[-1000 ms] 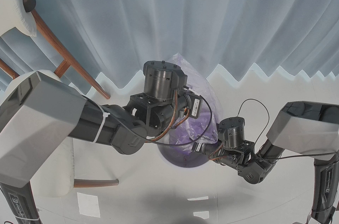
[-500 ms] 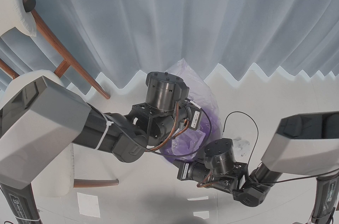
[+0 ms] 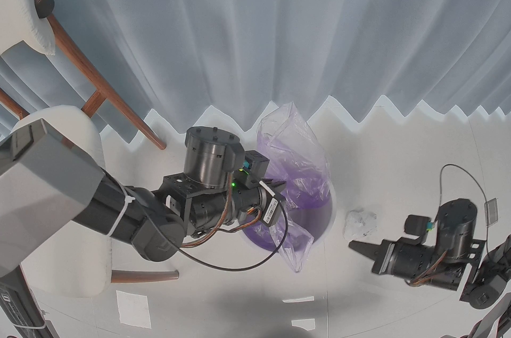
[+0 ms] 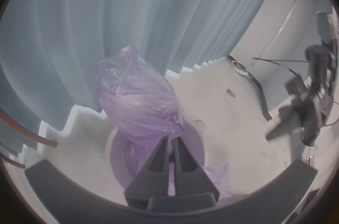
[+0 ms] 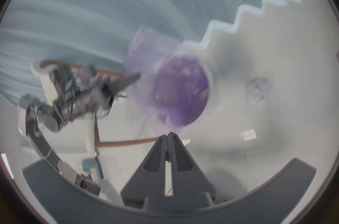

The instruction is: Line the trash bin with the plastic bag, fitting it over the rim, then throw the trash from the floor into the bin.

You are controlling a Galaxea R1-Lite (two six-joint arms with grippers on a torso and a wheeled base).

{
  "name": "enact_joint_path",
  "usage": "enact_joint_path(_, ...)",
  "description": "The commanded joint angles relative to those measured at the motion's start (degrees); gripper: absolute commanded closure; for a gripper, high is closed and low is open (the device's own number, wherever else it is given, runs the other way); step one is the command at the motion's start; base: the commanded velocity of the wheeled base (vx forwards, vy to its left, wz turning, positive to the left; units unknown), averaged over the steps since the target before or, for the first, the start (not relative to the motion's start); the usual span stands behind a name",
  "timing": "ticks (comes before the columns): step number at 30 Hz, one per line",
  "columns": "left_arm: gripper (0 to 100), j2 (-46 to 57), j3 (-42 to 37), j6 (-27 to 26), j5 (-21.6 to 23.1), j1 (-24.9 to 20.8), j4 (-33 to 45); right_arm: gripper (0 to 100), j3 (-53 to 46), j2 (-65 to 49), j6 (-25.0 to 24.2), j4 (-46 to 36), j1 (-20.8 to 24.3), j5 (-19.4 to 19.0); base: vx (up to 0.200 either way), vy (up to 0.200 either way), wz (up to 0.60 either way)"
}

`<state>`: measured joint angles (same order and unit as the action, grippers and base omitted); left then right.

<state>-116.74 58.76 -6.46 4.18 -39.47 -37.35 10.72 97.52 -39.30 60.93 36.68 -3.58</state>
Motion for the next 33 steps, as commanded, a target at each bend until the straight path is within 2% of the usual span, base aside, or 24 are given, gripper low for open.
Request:
enact_joint_path(1,100,6.1,-8.2,-3.6,8.5,0.5,-3.0,100,10.6,3.5,1.3,0.4,-17.5,-3.1,0.0,0.0,0.0)
enact_joint_path(6,100,7.0,-10.2,-2.9,11.4,-1.4,-3.1,100,20.7,13.8,3.6,2.5,-15.9,-2.0,0.0,0.0,0.0)
enact_joint_path(8,100,7.9,-11.8,-2.9,11.2,-2.4,-3.3,100,26.7,19.8,6.3,4.3,-15.7,-1.8,0.0,0.0,0.0)
enact_joint_path(11,100,8.4,-12.6,-2.9,11.1,-2.5,-3.3,100,30.2,23.5,10.5,4.9,-15.5,-1.3,0.0,0.0,0.0)
enact_joint_path(12,100,8.8,-13.0,-2.9,11.1,-2.3,-3.3,100,31.9,25.9,13.9,5.3,-14.6,-0.9,0.0,0.0,0.0)
enact_joint_path(14,100,9.1,-13.2,-2.9,11.0,-1.7,-3.3,100,34.0,28.7,15.9,7.3,-13.0,-0.8,0.0,0.0,0.0)
enact_joint_path(21,100,9.2,-13.4,-2.9,10.9,-1.4,-3.3,100,36.8,37.5,18.0,13.3,-8.1,-0.8,0.0,0.0,0.0)
enact_joint_path(24,100,8.9,-13.2,-2.9,10.8,-1.2,-3.3,100,36.0,39.5,18.0,15.5,-2.9,-0.8,0.0,0.0,0.0)
enact_joint_path(27,100,8.6,-13.3,-2.9,8.4,-0.5,-3.2,100,35.3,39.8,18.0,15.8,2.0,-0.8,0.0,0.0,0.0)
enact_joint_path(30,100,8.6,-13.3,-2.9,6.5,-0.5,-3.1,100,35.2,41.1,18.0,15.9,3.0,-0.5,0.0,0.0,0.0)
enact_joint_path(33,100,8.5,-13.6,-2.9,5.4,-0.3,-2.6,100,35.0,40.8,17.4,15.9,1.9,1.6,0.0,0.0,0.0)
